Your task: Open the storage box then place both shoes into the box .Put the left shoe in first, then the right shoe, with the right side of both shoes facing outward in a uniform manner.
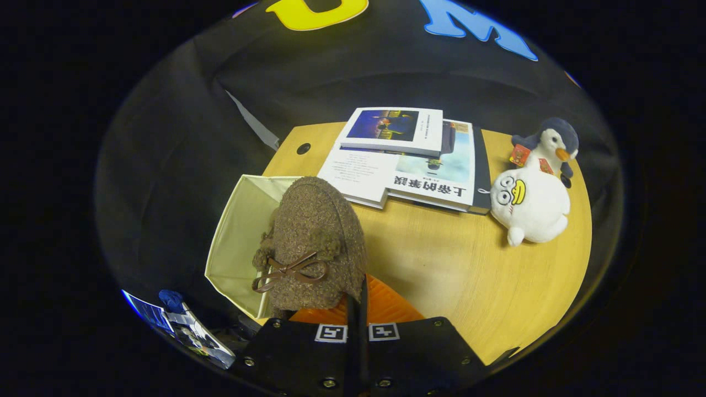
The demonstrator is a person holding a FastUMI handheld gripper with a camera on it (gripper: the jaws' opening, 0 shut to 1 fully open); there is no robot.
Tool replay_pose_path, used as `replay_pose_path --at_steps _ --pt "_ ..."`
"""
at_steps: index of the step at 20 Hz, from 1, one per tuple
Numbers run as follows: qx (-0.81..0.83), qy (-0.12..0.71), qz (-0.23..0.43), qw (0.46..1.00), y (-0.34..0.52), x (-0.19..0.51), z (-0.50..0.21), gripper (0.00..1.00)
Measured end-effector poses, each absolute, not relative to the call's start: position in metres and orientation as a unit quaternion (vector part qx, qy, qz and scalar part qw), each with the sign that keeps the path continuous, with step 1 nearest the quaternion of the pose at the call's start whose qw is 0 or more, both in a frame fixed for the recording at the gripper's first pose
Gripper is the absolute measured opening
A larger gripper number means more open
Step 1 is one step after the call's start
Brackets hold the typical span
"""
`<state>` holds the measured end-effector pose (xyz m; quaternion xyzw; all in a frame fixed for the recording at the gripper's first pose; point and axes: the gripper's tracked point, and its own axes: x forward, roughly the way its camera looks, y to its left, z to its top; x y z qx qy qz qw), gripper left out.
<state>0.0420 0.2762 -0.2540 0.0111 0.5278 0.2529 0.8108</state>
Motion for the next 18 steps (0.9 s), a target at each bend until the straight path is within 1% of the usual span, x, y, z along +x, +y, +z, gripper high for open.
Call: replay_pose_path --at_steps 10,18 --pt "-0.027 0.496 0.289 0.818 0.352 0.066 -0.220 0.00" --pt "-0.056 0.514 0.308 0.799 0.413 0.056 -0.241 0.00"
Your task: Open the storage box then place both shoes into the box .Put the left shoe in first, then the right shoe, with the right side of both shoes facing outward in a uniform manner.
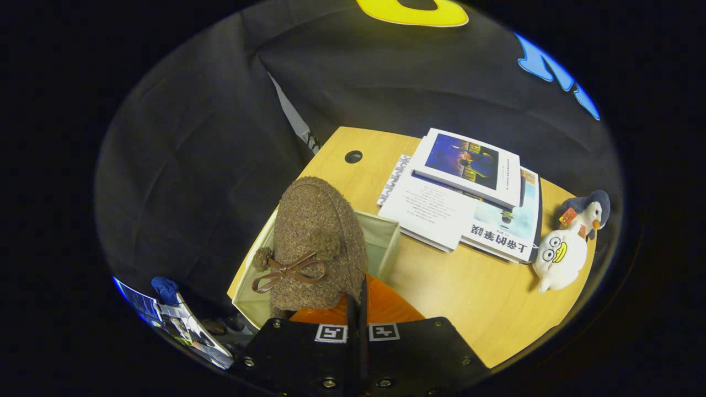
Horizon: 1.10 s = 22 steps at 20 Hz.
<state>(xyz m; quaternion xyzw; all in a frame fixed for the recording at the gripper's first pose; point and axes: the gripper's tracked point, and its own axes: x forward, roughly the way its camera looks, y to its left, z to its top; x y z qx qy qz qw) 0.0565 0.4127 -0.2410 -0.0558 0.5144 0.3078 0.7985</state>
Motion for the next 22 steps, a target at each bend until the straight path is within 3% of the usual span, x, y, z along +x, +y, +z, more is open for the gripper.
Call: replay_pose_path --at_steps 16,17,22 --pt "-0.099 0.529 0.310 0.784 0.449 0.051 -0.267 0.02" --pt "-0.094 0.528 0.315 0.783 0.451 0.047 -0.271 0.07" --pt "-0.072 0.492 0.315 0.809 0.432 0.059 -0.242 0.85"
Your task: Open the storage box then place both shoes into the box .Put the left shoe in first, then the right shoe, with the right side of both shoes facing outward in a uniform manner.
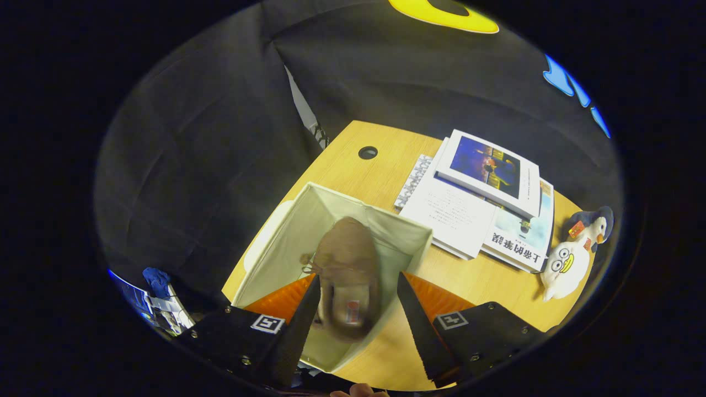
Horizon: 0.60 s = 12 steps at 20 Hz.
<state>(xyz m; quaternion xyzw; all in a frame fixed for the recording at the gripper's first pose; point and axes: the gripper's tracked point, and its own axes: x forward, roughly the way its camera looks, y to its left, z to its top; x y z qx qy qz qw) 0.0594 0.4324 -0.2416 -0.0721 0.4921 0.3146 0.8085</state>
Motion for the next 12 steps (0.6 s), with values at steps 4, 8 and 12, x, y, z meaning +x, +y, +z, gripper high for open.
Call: replay_pose_path --at_steps 4,8,12 --pt "-0.028 0.449 0.307 0.839 0.402 0.067 -0.205 0.85" --pt "0.005 0.381 0.272 0.884 0.349 0.078 -0.163 0.85" --pt "0.033 0.296 0.221 0.929 0.281 0.082 -0.110 0.84"
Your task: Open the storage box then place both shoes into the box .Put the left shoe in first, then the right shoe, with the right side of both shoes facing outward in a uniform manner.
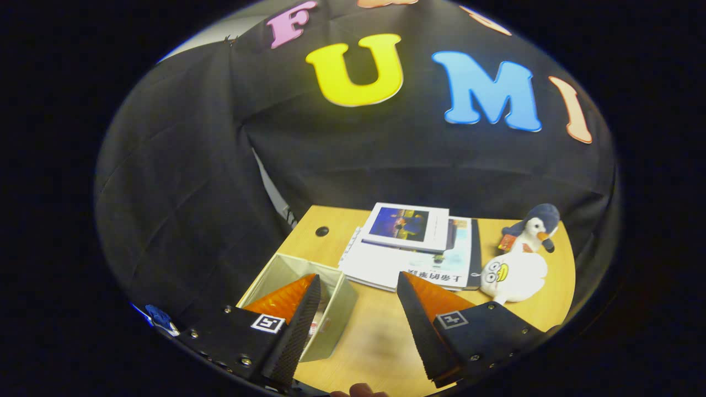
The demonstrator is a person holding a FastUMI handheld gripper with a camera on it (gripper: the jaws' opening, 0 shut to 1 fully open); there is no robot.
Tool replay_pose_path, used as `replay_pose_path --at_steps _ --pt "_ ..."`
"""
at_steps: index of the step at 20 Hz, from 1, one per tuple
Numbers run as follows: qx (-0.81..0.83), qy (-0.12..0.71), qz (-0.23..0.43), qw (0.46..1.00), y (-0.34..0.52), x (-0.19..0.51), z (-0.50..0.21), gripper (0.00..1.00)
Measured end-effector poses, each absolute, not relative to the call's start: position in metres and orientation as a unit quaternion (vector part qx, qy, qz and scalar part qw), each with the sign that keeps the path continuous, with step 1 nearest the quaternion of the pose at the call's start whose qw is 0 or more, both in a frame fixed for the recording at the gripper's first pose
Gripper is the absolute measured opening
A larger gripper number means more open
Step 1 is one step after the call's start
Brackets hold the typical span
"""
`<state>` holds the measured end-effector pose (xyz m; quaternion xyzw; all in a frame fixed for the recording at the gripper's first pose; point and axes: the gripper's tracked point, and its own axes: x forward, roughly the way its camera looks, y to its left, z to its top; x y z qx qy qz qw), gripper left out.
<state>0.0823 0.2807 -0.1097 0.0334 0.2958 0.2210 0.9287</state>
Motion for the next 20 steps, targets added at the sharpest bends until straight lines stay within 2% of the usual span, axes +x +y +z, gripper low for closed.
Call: replay_pose_path --at_steps 6,10,13,20 --pt "0.041 0.122 0.135 0.982 0.170 0.086 -0.023 0.85" --pt "0.033 0.036 0.087 0.995 0.117 0.069 0.020 0.86" --pt "0.019 0.019 0.079 0.997 0.094 0.067 0.018 0.98" --pt "0.049 0.020 0.083 0.995 0.053 0.065 0.010 0.98"
